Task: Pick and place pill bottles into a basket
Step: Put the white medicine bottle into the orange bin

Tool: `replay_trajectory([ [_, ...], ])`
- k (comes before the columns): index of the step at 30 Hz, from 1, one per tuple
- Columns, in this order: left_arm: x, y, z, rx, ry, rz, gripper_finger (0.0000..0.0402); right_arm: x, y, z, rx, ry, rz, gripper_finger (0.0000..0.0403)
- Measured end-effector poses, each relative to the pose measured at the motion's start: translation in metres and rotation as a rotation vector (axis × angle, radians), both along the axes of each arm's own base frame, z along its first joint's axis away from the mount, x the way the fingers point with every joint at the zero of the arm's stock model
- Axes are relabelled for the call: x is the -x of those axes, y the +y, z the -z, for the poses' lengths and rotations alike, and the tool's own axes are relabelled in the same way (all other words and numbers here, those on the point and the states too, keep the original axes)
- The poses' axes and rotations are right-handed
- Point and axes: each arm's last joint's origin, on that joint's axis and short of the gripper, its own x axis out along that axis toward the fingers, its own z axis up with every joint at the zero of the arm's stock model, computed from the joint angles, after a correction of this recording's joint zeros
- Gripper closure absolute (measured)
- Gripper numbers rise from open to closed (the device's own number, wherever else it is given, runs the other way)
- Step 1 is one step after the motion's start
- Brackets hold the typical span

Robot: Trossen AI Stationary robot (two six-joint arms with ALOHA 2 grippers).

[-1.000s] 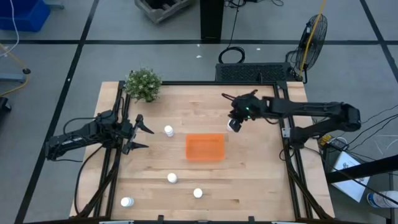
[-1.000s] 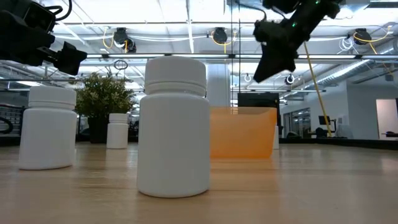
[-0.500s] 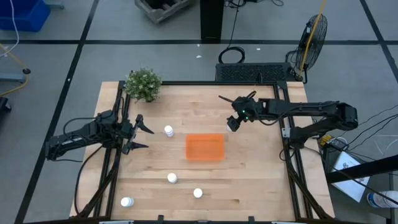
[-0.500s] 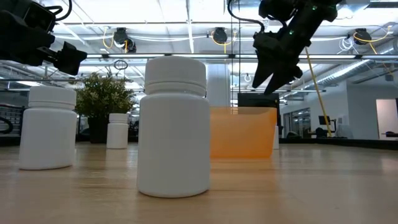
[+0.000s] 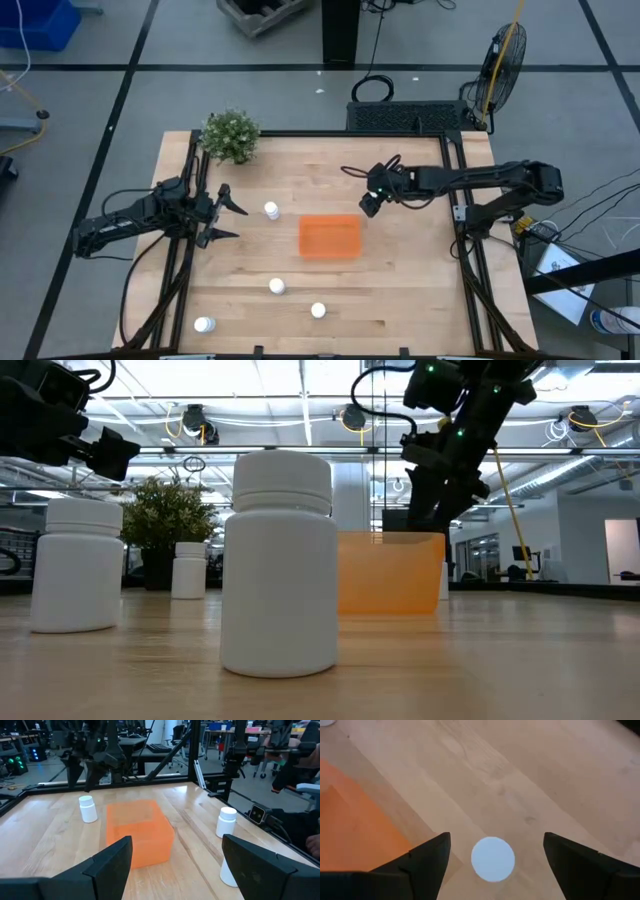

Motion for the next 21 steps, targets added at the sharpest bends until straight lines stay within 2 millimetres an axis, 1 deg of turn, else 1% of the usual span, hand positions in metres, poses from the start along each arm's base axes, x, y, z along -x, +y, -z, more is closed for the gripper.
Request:
replay_trajectory([
  [8,0.0,0.0,0.0,0.0,0.0,0.0,0.0091,0.002,0.0,0.011,-0.03,0.079,0.032,0.009],
  [11,0.0,0.0,0.0,0.0,-0.002,0.001,0.0091,-0.004,0.001,0.015,-0.033,0.066,0.032,0.0089],
  [16,0.0,0.0,0.0,0.0,-0.001,0.0,0.0091,-0.008,0.001,0.029,-0.064,0.122,0.029,0.0089],
  [21,0.0,0.0,0.0,-0.001,0.0,-0.006,0.0091,-0.009,0.001,0.031,-0.067,0.127,0.032,0.0093],
])
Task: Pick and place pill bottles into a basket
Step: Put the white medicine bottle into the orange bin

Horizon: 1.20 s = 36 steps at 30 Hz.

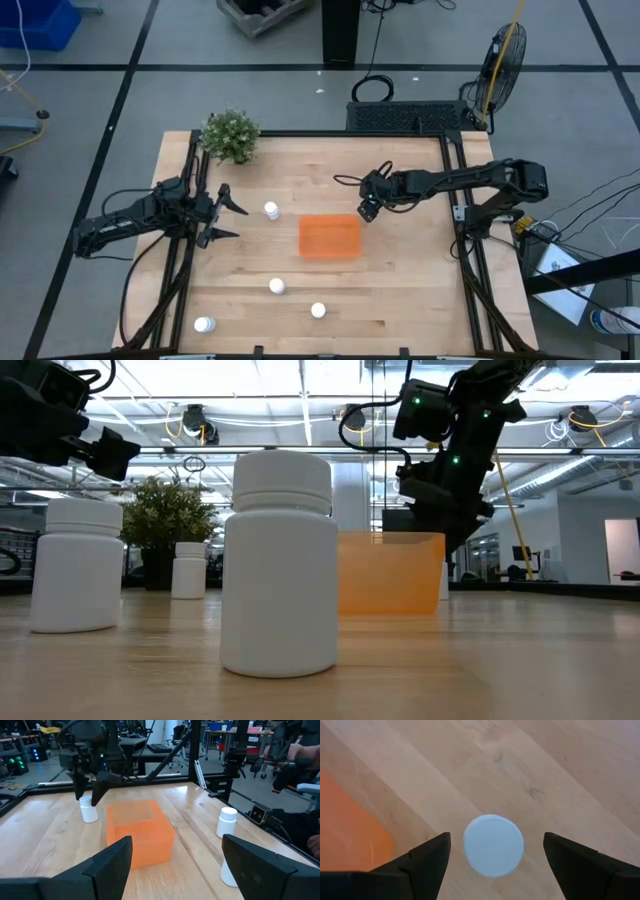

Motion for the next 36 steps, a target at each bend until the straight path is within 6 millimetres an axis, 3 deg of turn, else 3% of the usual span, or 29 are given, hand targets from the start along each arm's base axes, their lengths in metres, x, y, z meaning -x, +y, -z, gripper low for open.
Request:
replay_trajectory([
  [26,0.0,0.0,0.0,-0.001,0.001,-0.011,0.0091,0.001,0.003,-0.001,-0.025,0.001,-0.018,0.0259],
  [31,0.0,0.0,0.0,-0.001,0.0,-0.01,0.0091,0.0,0.003,-0.009,-0.003,-0.046,-0.053,0.0264],
  [36,0.0,0.0,0.0,-0.001,0.001,-0.011,0.0091,0.005,0.006,-0.03,0.043,-0.144,-0.057,0.0258],
])
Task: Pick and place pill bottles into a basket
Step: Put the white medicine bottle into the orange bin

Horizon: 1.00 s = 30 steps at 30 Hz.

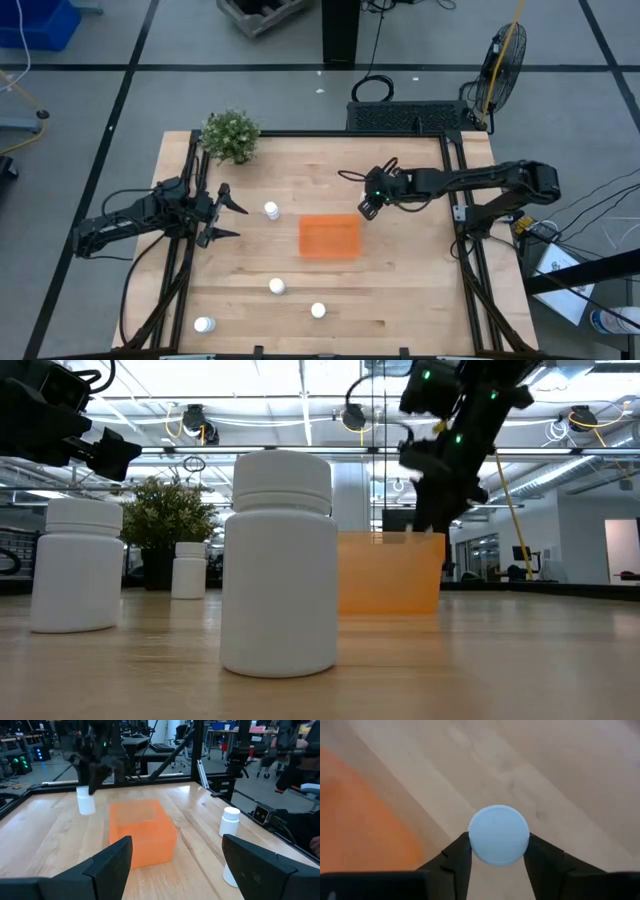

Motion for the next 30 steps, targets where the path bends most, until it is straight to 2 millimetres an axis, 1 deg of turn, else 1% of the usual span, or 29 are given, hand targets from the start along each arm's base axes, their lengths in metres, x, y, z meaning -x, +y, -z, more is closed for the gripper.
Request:
replay_trajectory([
  [4,0.0,0.0,0.0,0.0,0.001,0.0,0.0092,0.004,0.01,-0.02,0.022,-0.098,-0.063,0.026],
  [7,0.0,0.0,0.0,0.0,0.0,-0.001,0.0091,0.003,0.024,-0.032,0.059,-0.183,-0.16,0.0262],
  [11,0.0,0.0,0.0,0.0,0.001,0.0,0.0091,-0.003,0.043,-0.038,0.075,-0.259,-0.252,0.026],
  [14,0.0,0.0,0.0,0.0,0.0,0.0,0.0092,-0.007,0.055,-0.036,0.058,-0.283,-0.278,0.0262],
  [19,0.0,0.0,0.0,0.0,-0.001,0.0,0.0091,-0.014,0.072,-0.025,0.026,-0.267,-0.307,0.0262],
  [23,0.0,0.0,0.0,0.0,0.0,0.0,0.0091,-0.025,0.079,-0.018,0.013,-0.211,-0.316,0.0262],
  [26,0.0,0.0,0.0,0.0,-0.001,0.0,0.0091,-0.036,0.083,-0.018,0.024,-0.16,-0.342,0.0262],
  [30,0.0,0.0,0.0,0.0,-0.001,-0.001,0.0091,-0.046,0.083,-0.014,0.036,-0.054,-0.36,0.026],
])
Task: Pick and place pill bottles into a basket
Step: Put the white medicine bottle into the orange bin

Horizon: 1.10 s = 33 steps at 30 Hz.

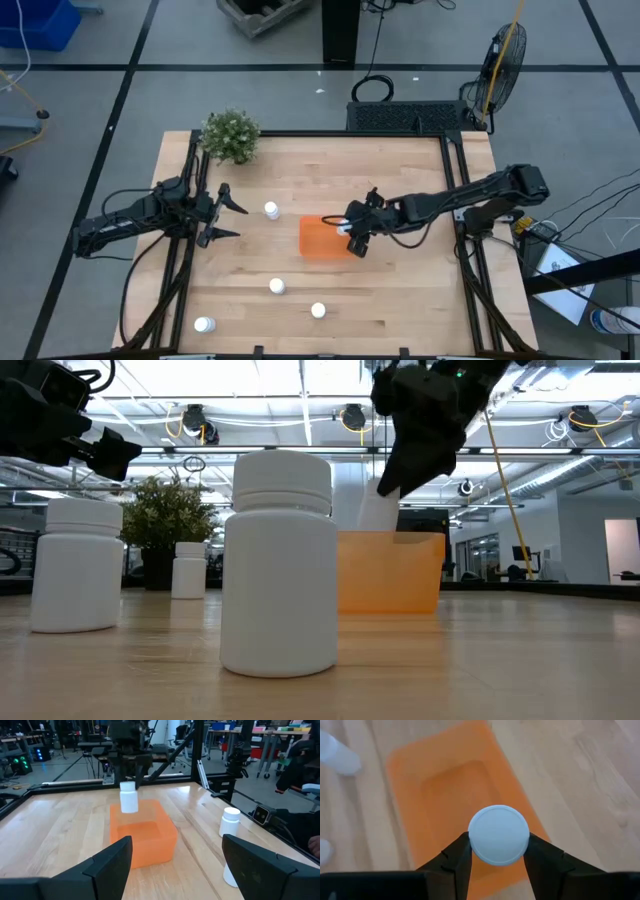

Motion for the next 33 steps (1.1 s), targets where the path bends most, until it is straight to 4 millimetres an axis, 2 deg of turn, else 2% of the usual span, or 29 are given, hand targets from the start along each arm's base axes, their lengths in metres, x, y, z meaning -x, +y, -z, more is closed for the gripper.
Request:
replay_trajectory([
  [6,0.0,0.0,0.0,0.0,0.0,0.0,0.0091,-0.006,-0.004,0.009,-0.015,0.041,0.007,0.026],
  [15,0.0,0.0,0.0,0.0,0.0,0.0,0.0091,-0.017,-0.004,0.037,-0.031,0.123,-0.001,0.0257],
  [24,0.0,0.0,0.0,0.0,0.0,0.0,0.0091,-0.019,-0.005,0.041,-0.046,0.127,-0.021,0.0251],
  [33,0.0,0.0,0.0,0.0,0.0,0.0,0.0091,-0.019,-0.005,0.041,-0.04,0.128,-0.026,0.0195],
])
